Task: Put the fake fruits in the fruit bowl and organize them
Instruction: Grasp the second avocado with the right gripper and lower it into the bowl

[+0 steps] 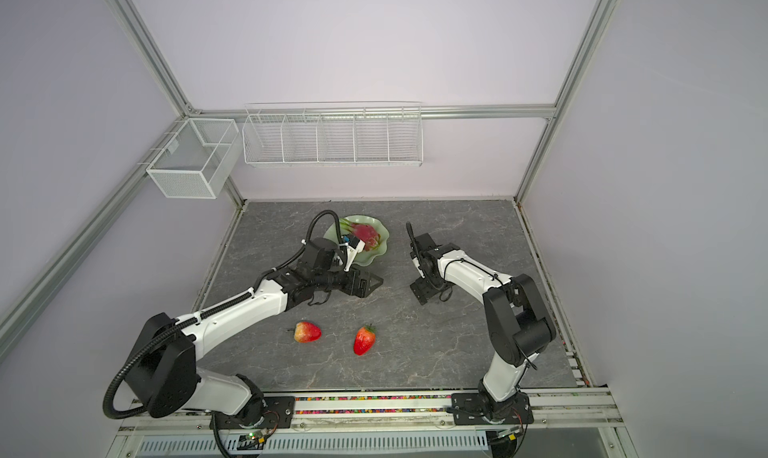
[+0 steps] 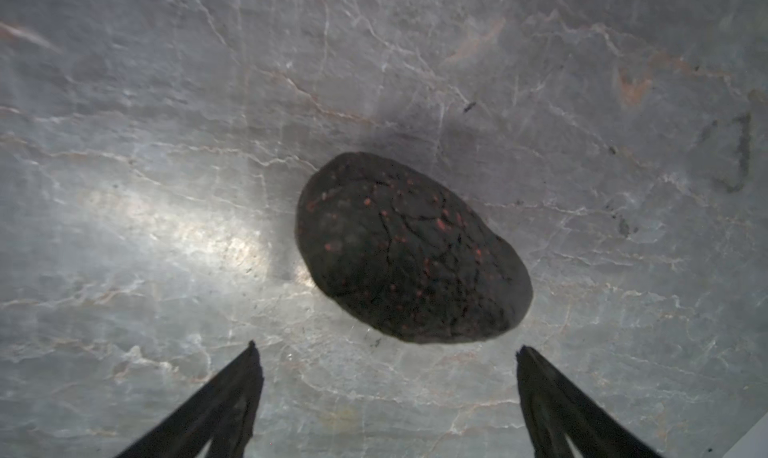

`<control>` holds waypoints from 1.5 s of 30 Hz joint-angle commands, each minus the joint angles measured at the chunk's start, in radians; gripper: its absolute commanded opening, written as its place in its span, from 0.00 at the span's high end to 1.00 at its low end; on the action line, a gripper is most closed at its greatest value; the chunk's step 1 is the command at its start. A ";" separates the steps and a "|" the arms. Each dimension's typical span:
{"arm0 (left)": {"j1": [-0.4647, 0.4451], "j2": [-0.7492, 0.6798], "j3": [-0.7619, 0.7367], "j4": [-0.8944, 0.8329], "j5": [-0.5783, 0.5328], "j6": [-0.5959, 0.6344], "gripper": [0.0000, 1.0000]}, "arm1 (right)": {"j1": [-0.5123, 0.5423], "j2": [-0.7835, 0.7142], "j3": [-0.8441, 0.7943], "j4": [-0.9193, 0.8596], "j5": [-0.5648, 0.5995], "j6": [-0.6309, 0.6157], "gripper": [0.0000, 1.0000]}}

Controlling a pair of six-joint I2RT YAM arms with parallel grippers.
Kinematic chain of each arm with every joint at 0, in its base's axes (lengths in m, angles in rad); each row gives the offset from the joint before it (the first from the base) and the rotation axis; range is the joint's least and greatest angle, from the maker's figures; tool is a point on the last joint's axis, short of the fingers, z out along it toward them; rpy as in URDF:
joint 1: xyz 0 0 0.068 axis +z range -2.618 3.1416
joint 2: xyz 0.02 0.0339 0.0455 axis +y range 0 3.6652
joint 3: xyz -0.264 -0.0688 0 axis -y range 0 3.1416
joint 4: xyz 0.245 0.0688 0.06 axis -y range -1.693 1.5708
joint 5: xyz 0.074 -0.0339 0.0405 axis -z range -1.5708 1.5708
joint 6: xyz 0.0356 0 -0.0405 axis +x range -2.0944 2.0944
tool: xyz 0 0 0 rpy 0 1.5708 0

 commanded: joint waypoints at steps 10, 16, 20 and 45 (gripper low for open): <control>0.004 -0.056 -0.065 0.083 0.014 -0.026 0.01 | -0.030 0.129 0.065 0.095 0.024 -0.120 0.11; 0.004 -0.070 -0.065 0.069 -0.061 -0.035 0.01 | -0.049 0.135 0.071 0.069 -0.011 -0.109 0.43; 0.017 -0.108 -0.069 0.024 -0.263 -0.113 0.00 | -0.048 0.111 0.086 0.050 -0.081 -0.087 0.50; 0.163 -0.333 -0.176 -0.001 -0.578 -0.211 0.00 | 0.195 0.401 0.801 0.062 -0.454 -0.181 0.50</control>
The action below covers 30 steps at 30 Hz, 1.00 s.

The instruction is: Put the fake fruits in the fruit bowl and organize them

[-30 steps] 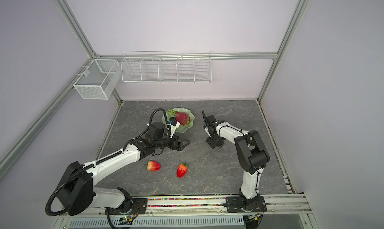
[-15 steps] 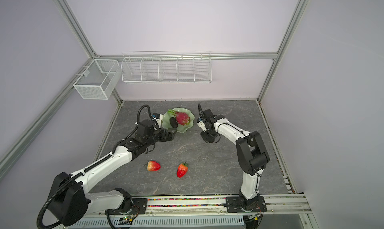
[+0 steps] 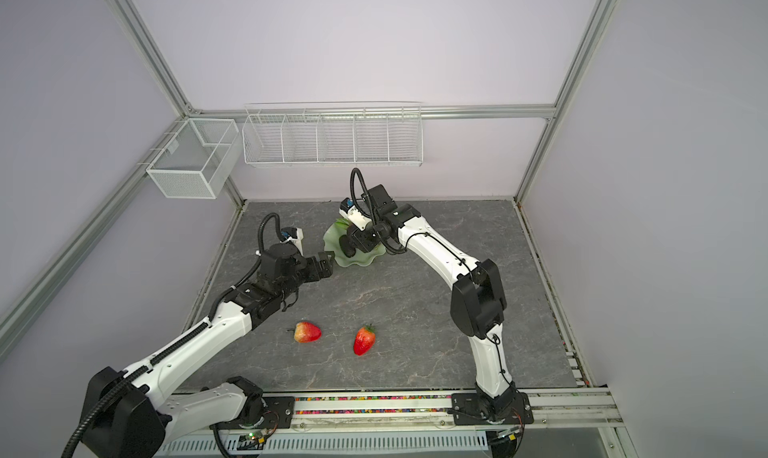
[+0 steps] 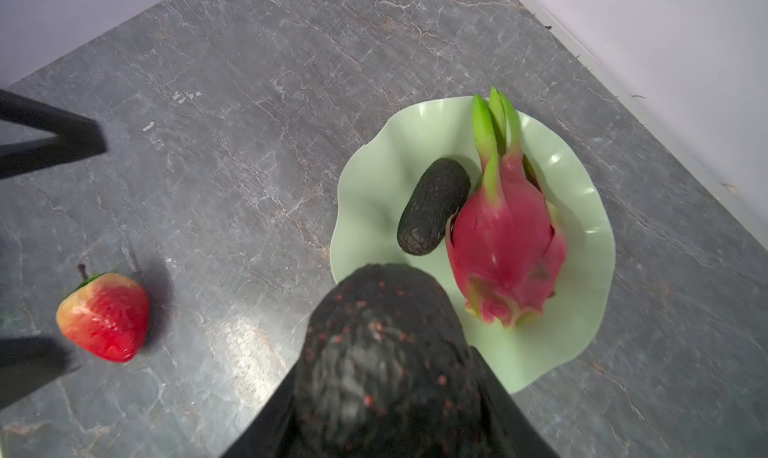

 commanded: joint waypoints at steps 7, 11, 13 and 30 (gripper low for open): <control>0.005 -0.075 -0.060 -0.014 -0.013 -0.028 0.00 | 0.019 0.097 0.017 0.056 0.007 -0.019 0.50; 0.006 -0.091 -0.085 -0.007 -0.010 -0.031 0.00 | 0.019 0.114 0.021 0.066 0.026 -0.028 0.50; 0.006 -0.098 -0.094 -0.007 -0.015 -0.033 0.00 | 0.019 0.128 0.029 0.059 0.030 -0.040 0.50; 0.005 -0.101 -0.113 0.015 0.004 -0.046 0.00 | 0.020 0.229 0.078 0.062 0.088 -0.064 0.41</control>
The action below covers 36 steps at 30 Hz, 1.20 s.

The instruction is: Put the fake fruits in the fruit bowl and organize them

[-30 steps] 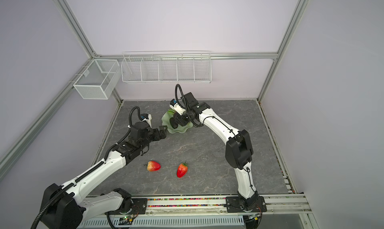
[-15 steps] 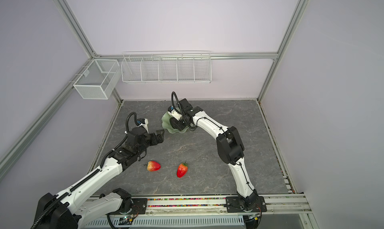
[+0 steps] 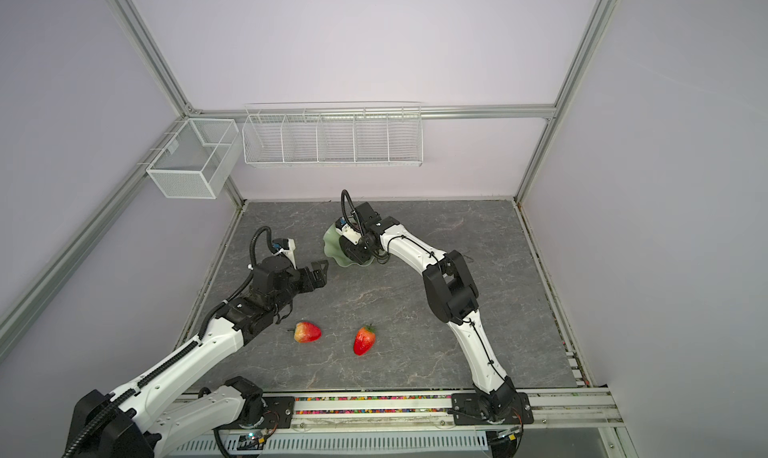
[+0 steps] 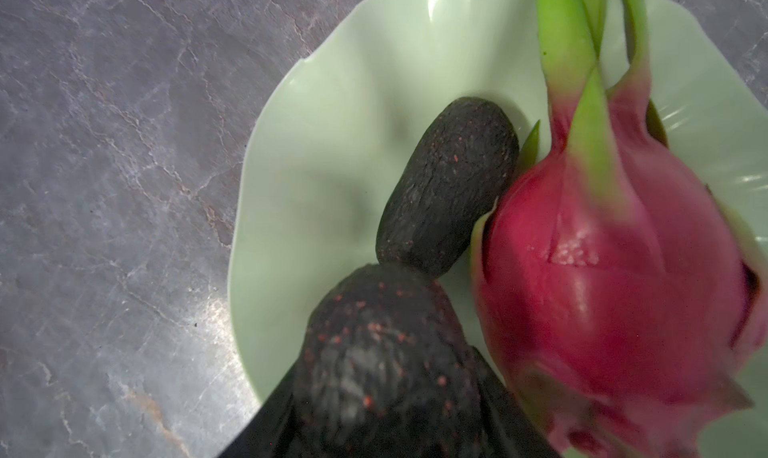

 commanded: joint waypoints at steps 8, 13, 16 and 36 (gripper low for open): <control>0.005 0.025 -0.019 0.049 0.040 -0.007 0.00 | 0.004 -0.010 0.017 0.022 0.034 -0.028 0.23; 0.005 0.045 0.014 0.016 0.162 0.068 0.00 | 0.004 -0.122 -0.065 0.090 0.055 0.011 0.07; 0.005 0.055 0.044 -0.083 0.262 0.124 0.01 | 0.004 -0.251 -0.182 0.159 0.083 0.057 0.01; -0.473 0.154 -0.073 -0.092 0.250 0.175 0.13 | -0.071 -1.082 -1.207 0.123 0.008 0.638 0.12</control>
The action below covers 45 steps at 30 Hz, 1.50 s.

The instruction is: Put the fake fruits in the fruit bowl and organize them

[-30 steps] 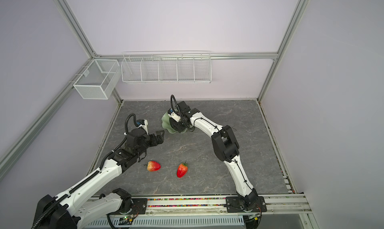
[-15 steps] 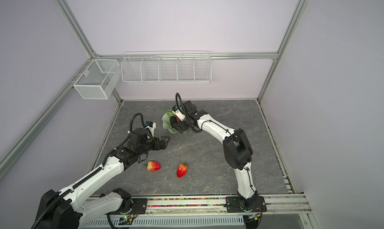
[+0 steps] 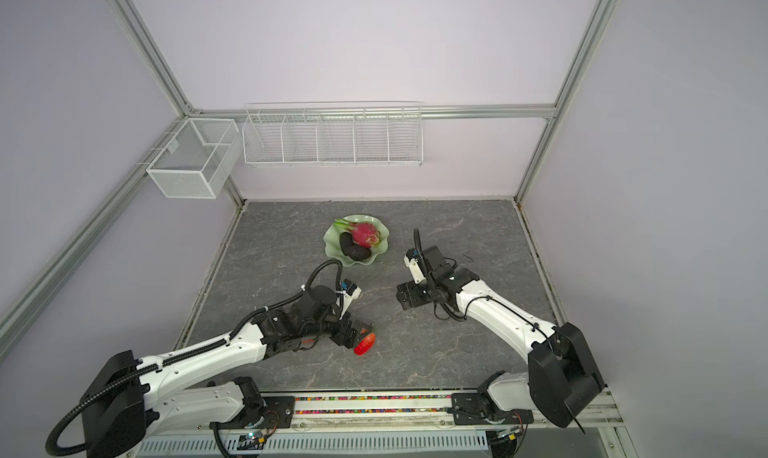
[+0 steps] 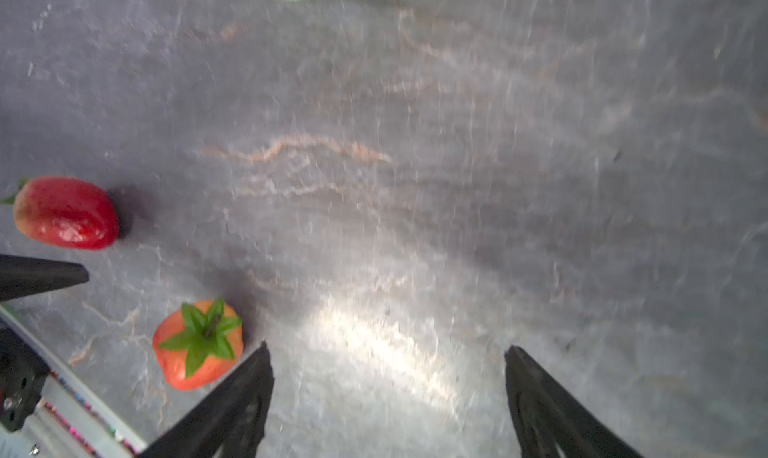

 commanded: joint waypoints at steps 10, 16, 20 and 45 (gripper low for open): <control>-0.100 0.163 -0.004 0.063 -0.111 0.042 0.20 | 0.022 -0.185 -0.127 -0.006 -0.011 0.117 0.12; -0.101 0.222 0.011 0.083 -0.112 0.070 0.27 | 0.026 -0.200 -0.140 0.004 0.004 0.131 0.12; -0.101 0.258 0.049 0.038 -0.110 0.077 0.45 | 0.027 -0.188 -0.123 0.002 -0.001 0.127 0.12; 0.505 0.509 0.584 0.168 -0.306 0.019 0.46 | 0.044 0.280 0.338 0.300 -0.301 -0.017 0.12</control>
